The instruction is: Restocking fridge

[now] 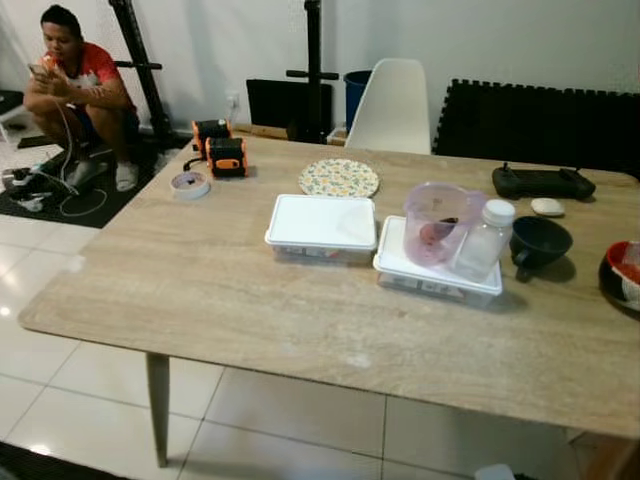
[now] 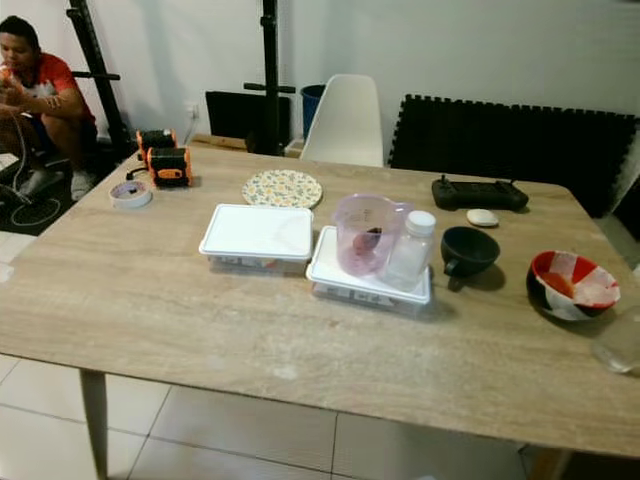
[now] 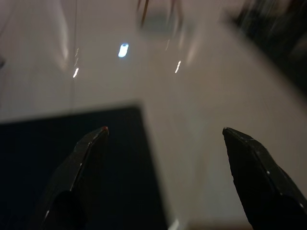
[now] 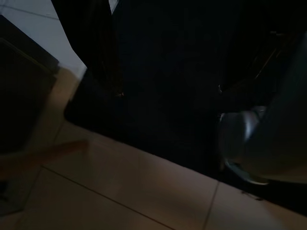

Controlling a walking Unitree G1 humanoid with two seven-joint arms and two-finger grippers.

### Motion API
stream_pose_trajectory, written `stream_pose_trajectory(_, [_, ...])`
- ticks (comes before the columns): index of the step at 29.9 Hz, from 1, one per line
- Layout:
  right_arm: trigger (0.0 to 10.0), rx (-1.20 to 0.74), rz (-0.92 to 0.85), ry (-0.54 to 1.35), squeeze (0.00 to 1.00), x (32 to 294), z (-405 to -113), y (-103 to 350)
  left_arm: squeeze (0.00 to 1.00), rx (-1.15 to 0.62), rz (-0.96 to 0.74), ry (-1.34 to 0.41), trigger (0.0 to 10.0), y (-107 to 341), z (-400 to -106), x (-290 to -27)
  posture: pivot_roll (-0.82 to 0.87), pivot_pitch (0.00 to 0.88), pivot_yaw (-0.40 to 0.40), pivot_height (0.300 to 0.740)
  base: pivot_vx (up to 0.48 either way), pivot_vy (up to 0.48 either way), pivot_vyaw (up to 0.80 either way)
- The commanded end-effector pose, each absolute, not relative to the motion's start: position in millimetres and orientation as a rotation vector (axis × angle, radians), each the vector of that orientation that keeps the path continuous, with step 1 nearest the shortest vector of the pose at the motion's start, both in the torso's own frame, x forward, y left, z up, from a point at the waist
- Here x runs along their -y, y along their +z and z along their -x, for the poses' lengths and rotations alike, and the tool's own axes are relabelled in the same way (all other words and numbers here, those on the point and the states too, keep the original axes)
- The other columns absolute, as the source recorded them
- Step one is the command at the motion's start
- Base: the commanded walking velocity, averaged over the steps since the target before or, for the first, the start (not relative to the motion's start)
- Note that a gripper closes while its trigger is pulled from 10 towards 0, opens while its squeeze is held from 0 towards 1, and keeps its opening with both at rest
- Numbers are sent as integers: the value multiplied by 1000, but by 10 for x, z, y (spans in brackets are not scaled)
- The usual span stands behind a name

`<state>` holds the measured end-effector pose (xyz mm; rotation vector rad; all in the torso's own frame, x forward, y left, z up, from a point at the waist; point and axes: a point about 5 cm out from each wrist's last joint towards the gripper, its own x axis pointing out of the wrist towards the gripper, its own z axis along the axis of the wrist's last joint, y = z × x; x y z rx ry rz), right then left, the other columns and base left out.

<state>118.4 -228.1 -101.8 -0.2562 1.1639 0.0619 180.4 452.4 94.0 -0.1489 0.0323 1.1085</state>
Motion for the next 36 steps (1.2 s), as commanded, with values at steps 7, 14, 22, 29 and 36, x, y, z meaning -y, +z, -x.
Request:
stream_pose_trajectory(7, [10000, -1181, 238, 57, 0, 2273, -1120, -1039, 0, 260, -11, 750, 10000, 1785, -2523, -4349, -74, 0, 0, 740, 0, 0, 0])
stream_pose_trajectory(14, [10000, -1187, 253, 53, 0, 2292, -1064, -1048, 0, 390, -134, 41, 10000, 2248, -3411, -3234, -99, 22, 13, 740, 0, 0, 0])
stream_pose_trajectory(22, [10000, -1227, 254, 46, 0, 2294, -852, -1096, 0, 337, -476, -507, 10000, 2227, -3787, -1994, -134, 77, 39, 740, 0, 0, 0])
stream_pose_trajectory(29, [10000, -1246, 245, 36, 0, 2297, -720, -1119, 0, 194, -856, -702, 10000, 1897, -3797, -1625, -158, 117, 51, 740, 0, 0, 0])
stream_pose_trajectory(36, [10000, -1260, 240, 27, 0, 2295, -611, -1134, 0, 109, -1261, -759, 10000, 1748, -3831, -1523, -171, 138, 64, 740, 0, 0, 0])
